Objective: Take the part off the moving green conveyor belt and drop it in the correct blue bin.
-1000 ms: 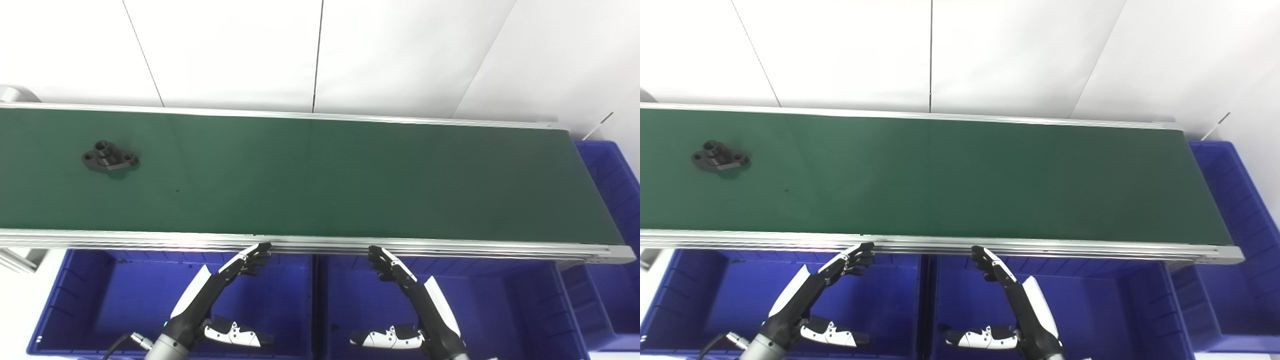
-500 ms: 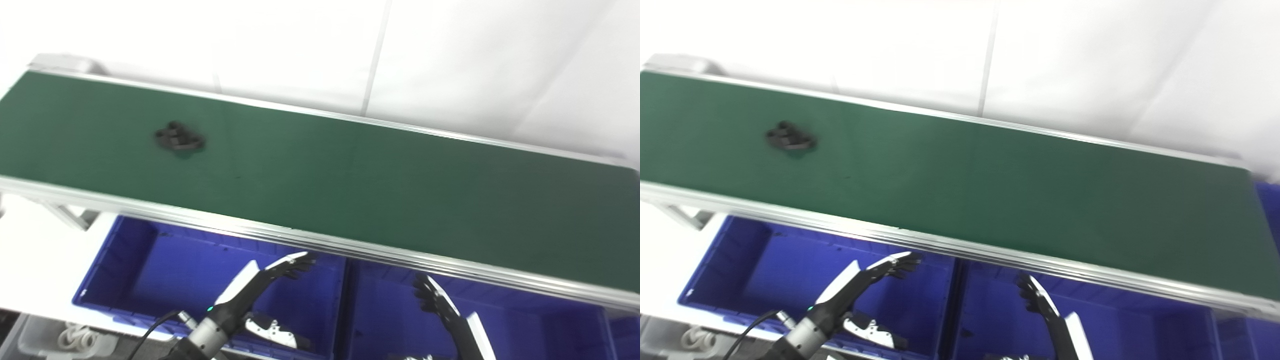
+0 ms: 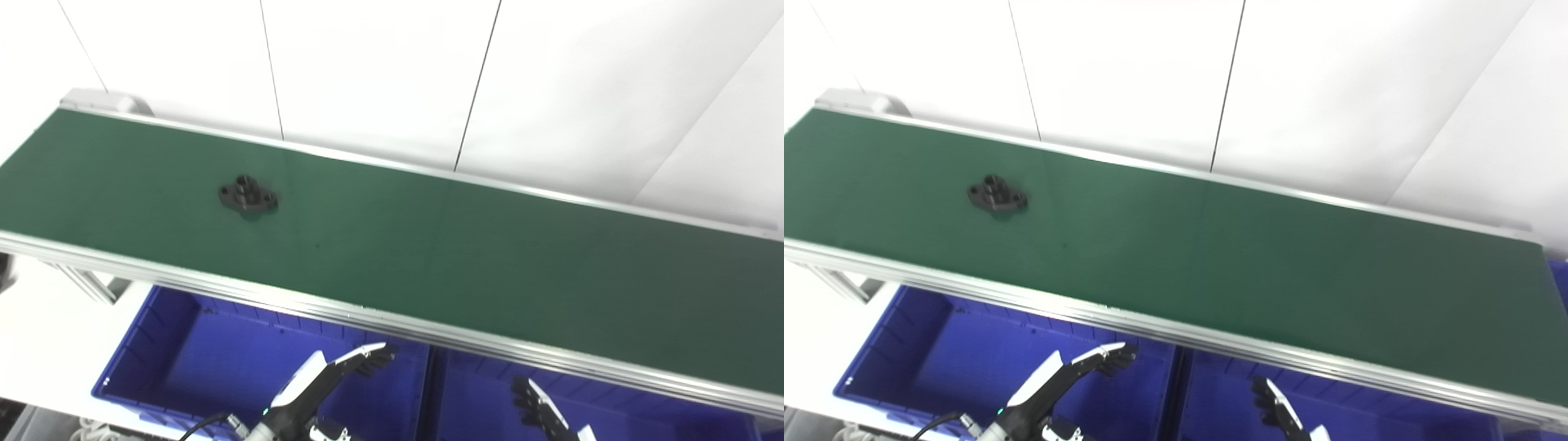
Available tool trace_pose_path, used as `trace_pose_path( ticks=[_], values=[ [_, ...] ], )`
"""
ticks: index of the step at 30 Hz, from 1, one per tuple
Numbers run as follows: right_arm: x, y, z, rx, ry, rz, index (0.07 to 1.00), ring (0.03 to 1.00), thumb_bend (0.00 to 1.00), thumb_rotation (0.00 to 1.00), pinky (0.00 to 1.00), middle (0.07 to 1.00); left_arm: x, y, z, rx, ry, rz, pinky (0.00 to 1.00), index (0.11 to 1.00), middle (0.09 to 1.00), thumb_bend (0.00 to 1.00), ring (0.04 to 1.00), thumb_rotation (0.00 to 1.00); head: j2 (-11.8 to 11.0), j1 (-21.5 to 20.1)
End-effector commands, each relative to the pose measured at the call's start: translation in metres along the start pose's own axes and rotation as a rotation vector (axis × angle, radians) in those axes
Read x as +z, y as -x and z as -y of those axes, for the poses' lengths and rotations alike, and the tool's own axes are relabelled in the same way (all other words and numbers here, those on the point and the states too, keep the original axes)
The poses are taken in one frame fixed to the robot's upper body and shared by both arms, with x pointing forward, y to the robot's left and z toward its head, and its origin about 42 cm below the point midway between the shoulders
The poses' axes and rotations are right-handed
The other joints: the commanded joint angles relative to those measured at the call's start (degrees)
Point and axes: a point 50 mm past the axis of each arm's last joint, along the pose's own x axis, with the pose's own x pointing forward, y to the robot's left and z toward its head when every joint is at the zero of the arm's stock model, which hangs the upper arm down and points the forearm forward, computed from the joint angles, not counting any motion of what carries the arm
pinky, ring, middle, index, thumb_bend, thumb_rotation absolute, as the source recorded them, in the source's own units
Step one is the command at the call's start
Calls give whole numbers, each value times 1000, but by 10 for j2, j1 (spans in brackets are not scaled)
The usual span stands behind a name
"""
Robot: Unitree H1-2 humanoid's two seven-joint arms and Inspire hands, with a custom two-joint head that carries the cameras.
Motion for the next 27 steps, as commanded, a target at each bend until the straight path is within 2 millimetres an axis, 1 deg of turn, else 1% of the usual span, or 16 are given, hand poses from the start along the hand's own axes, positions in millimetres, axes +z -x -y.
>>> trace_pose_path(
  ticks=[1, 5, 6, 7, 8, 9, 10, 11, 12, 20, 22, 23, 25, 27],
  values=[
    [6, -4, 1, -24, -6, 83, 899, 832, 928, 270, 764, 871, 5, -4, -5, 20, -7, 54, 717, 835, 827, 888, 787, 313, -14, -7],
    [3, -6, -2, -27, -5, 79, 891, 827, 938, 268, 745, 869, 1, -4, -4, 25, -8, 42, 705, 826, 820, 894, 779, 310, -33, -17],
    [2, -6, -3, -30, -2, 76, 885, 821, 940, 269, 737, 860, 0, -4, -4, 25, -3, 38, 702, 824, 816, 896, 777, 294, -33, -17],
    [2, -7, -4, -29, -1, 77, 881, 817, 941, 270, 733, 856, -2, -4, -3, 23, -3, 33, 700, 823, 814, 896, 776, 286, -40, -19],
    [1, -7, -4, -29, -1, 78, 880, 810, 934, 263, 721, 851, -3, -5, -3, 22, -5, 31, 696, 821, 811, 896, 772, 288, -40, -19],
    [0, -8, -5, -27, 1, 77, 879, 807, 931, 260, 717, 849, -4, -5, -3, 21, -9, 30, 695, 820, 810, 896, 771, 288, -46, -22],
    [0, -8, -5, -26, -1, 78, 879, 811, 930, 263, 721, 849, -4, -5, -3, 21, -12, 29, 694, 820, 809, 896, 771, 293, -46, -22],
    [-1, -9, -6, -26, -5, 75, 879, 814, 928, 259, 727, 850, -5, -5, -3, 21, -12, 27, 694, 819, 809, 895, 771, 294, -53, -25],
    [-2, -9, -6, -26, -5, 74, 877, 802, 932, 260, 705, 845, -6, -5, -3, 22, -13, 24, 693, 819, 809, 892, 770, 292, -58, -26],
    [-8, -14, -7, -29, -11, 78, 862, 753, 934, 274, 639, 818, -11, -8, -1, 29, -12, 13, 678, 807, 797, 905, 760, 304, -62, -35],
    [-9, -15, -7, -34, -15, 88, 863, 771, 934, 285, 663, 823, -11, -9, 0, 29, -17, 16, 671, 804, 797, 900, 759, 292, -64, -36],
    [-10, -15, -6, -35, -17, 91, 864, 778, 935, 281, 672, 826, -11, -10, 0, 31, -24, 19, 671, 805, 799, 894, 760, 288, -60, -36],
    [-10, -15, -5, -43, -12, 94, 878, 795, 929, 287, 691, 841, -12, -11, 0, 34, -29, 21, 665, 804, 797, 894, 754, 296, -61, -37],
    [-10, -15, -5, -57, -13, 96, 880, 798, 928, 288, 694, 844, -12, -13, 1, 36, -26, 20, 663, 804, 796, 895, 752, 295, -58, -38]
  ],
)
